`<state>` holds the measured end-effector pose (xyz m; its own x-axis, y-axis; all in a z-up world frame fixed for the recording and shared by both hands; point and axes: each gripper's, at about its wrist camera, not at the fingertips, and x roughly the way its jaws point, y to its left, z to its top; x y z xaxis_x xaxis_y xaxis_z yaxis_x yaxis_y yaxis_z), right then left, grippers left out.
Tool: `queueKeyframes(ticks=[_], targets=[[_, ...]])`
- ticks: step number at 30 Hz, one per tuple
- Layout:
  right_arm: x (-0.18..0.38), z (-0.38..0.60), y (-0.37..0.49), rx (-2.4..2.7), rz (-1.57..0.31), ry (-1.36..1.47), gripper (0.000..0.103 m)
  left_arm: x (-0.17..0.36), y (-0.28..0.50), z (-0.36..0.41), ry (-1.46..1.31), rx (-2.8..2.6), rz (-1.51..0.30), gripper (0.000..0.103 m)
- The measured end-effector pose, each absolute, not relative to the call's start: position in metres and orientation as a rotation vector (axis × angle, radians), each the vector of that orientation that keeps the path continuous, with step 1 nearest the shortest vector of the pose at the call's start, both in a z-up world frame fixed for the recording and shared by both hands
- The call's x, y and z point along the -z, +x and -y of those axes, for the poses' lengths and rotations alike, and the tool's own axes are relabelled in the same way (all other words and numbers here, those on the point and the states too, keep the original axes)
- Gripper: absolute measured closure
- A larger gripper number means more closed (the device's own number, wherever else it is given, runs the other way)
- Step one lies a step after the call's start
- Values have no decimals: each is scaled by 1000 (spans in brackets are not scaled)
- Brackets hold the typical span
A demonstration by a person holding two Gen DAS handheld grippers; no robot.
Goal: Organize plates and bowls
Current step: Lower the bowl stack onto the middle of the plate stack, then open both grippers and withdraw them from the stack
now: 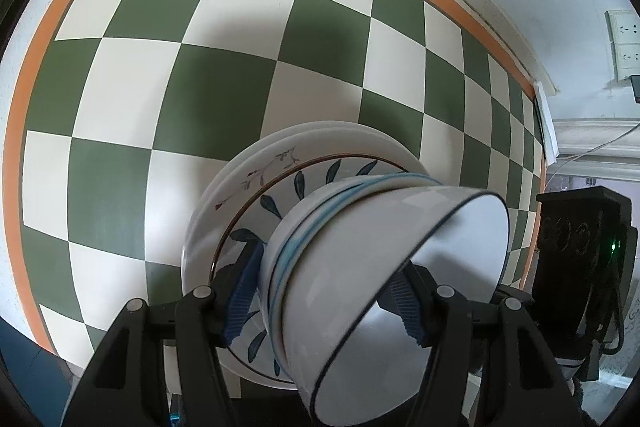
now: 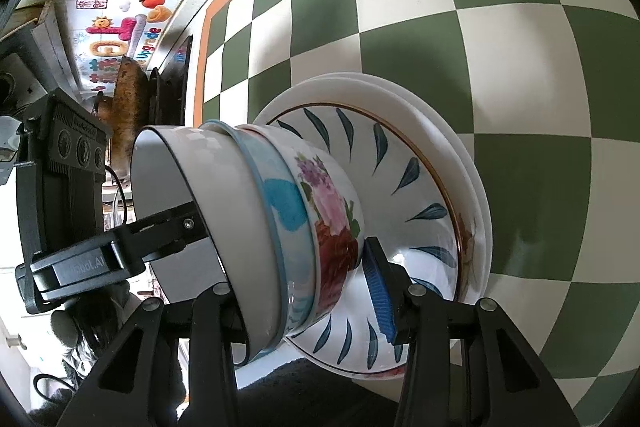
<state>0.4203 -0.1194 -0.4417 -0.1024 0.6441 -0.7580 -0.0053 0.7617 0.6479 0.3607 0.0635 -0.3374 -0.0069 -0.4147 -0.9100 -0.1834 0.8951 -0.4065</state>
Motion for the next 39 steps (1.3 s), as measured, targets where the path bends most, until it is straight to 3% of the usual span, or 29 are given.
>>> queueKeyframes(ticks=[10, 24, 25, 27, 30, 32, 39], targets=[[418, 117, 418, -539, -1554, 410, 56, 323, 353, -60, -396, 169, -1546, 44], [345, 116, 365, -411, -1418, 223, 56, 246, 312, -68, -187, 92, -1332, 43], [338, 114, 360, -398, -1404, 212, 54, 242, 310, -68, -181, 92, -1324, 40], [323, 114, 348, -365, -1371, 200, 49, 233, 303, -69, -166, 102, -1287, 25], [304, 115, 334, -330, -1333, 222, 31, 217, 291, -68, -115, 92, -1229, 7], [291, 117, 325, -303, -1298, 226, 15, 209, 285, -68, -102, 89, -1205, 7], [241, 123, 296, -187, -1165, 176, 6, 174, 260, -66, -106, 90, -1120, 1]])
